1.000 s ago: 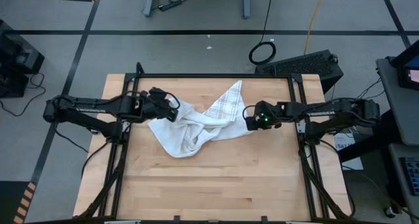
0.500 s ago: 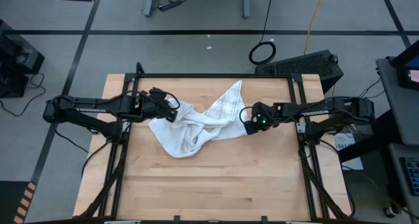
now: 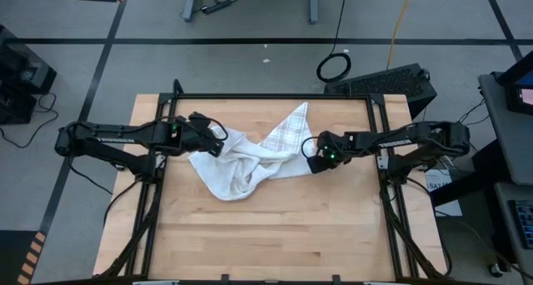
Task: Roll towel
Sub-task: Roll the towel
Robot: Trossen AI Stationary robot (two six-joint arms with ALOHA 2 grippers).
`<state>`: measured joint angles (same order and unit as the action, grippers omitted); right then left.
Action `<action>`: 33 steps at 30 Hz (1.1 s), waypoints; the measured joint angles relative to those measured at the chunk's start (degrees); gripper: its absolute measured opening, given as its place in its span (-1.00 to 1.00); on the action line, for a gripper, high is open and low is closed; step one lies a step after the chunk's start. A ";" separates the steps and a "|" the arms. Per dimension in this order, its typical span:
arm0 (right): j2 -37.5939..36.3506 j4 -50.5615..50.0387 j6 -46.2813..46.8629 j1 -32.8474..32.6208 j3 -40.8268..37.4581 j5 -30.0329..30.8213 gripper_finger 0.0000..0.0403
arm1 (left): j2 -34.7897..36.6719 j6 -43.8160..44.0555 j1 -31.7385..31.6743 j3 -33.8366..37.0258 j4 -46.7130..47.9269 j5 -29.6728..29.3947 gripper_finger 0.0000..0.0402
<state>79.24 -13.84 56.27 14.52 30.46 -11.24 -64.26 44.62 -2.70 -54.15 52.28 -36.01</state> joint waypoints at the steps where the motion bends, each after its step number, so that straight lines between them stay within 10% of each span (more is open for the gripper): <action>1: -0.17 0.21 0.00 0.00 0.00 -0.87 -0.88 | -0.01 0.02 0.00 -0.01 0.20 0.00 -0.97; 6: -1.74 -0.57 6.13 -0.57 0.00 -7.38 -0.88 | 0.01 0.07 0.00 0.00 2.76 -0.03 -0.97; 15: -7.11 -4.89 16.83 -5.41 0.02 -15.81 -0.17 | 0.00 0.01 -1.06 0.00 4.23 -0.07 -0.97; 22: -8.48 -11.09 24.32 -9.61 -0.13 -1.33 0.11 | 0.01 -0.48 -2.58 0.00 4.23 -0.07 -0.97; 33: -6.62 -3.36 22.74 -12.00 -3.79 0.96 0.11 | 0.00 -0.54 -3.23 0.02 4.39 1.35 -0.97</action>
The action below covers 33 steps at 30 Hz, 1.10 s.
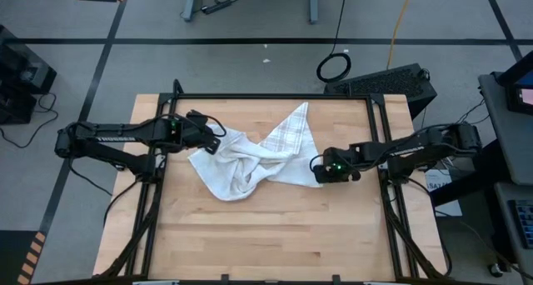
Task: Roll towel
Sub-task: Roll the towel
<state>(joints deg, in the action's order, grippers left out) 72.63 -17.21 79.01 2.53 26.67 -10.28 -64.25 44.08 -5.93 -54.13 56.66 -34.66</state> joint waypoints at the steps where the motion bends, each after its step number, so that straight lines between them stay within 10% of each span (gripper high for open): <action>1: 0.44 0.93 -1.15 -0.38 -0.25 0.32 0.11 | 0.00 0.02 0.00 0.00 0.00 0.21 -0.97; 33: 2.11 13.40 0.02 -11.51 -1.24 0.02 -0.63 | -0.01 0.16 0.00 0.02 -0.02 2.02 -0.97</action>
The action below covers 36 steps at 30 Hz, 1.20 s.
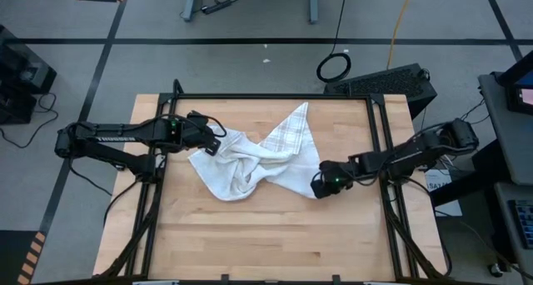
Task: Roll towel
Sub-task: Roll the towel
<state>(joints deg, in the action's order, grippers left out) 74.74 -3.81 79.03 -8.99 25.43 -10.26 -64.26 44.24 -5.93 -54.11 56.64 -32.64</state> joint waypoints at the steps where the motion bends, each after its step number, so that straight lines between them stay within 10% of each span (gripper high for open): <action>1: 0.00 0.57 -0.20 -0.60 0.00 0.00 -0.62 | 0.00 -0.08 0.00 0.00 0.00 0.01 -0.97; 10: 0.00 0.55 0.69 -2.41 0.00 5.42 -0.41 | 0.02 -1.54 0.00 0.00 -0.11 -0.01 -0.97; 26: 0.00 2.28 3.78 -2.39 0.00 6.08 -0.98 | -0.01 -1.15 0.00 -0.02 -0.64 2.69 -0.95; 36: -1.51 2.34 5.83 -2.39 0.33 5.99 -1.00 | 1.10 -6.03 -2.76 -5.97 0.27 11.19 -0.33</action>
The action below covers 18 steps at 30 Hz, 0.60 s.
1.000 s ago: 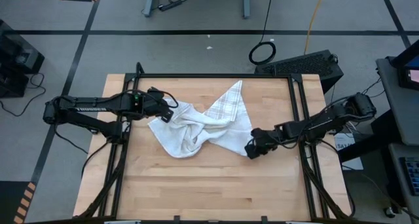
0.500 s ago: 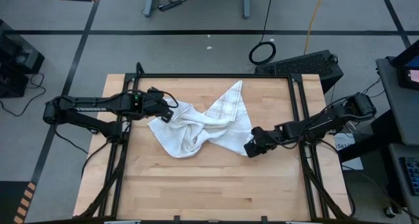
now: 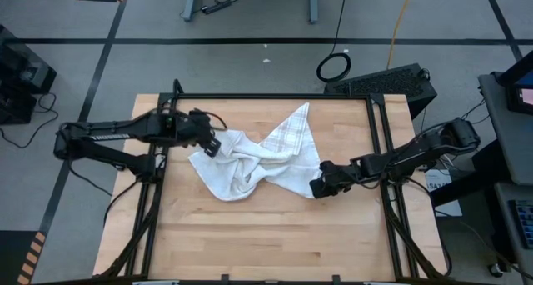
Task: Roll towel
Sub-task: Roll the towel
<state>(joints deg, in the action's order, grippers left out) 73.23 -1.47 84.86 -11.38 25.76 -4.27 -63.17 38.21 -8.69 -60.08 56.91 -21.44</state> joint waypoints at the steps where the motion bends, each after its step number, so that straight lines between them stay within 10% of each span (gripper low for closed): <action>1: -0.28 0.24 0.00 0.00 0.02 0.00 -1.00 | 0.01 -1.11 -1.21 -1.09 0.48 1.00 -0.26; 12: -0.87 1.47 1.46 -0.02 0.02 -0.86 -1.00 | -1.44 -0.89 -15.05 -1.69 13.89 23.36 0.06; 18: -2.23 1.44 0.90 -0.02 0.00 -4.76 -1.00 | -2.03 -1.96 -14.75 4.37 13.78 24.81 0.01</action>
<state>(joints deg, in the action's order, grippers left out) 71.01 -0.02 85.76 -11.40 25.76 -9.03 -65.19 36.25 -23.44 -55.71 70.69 3.37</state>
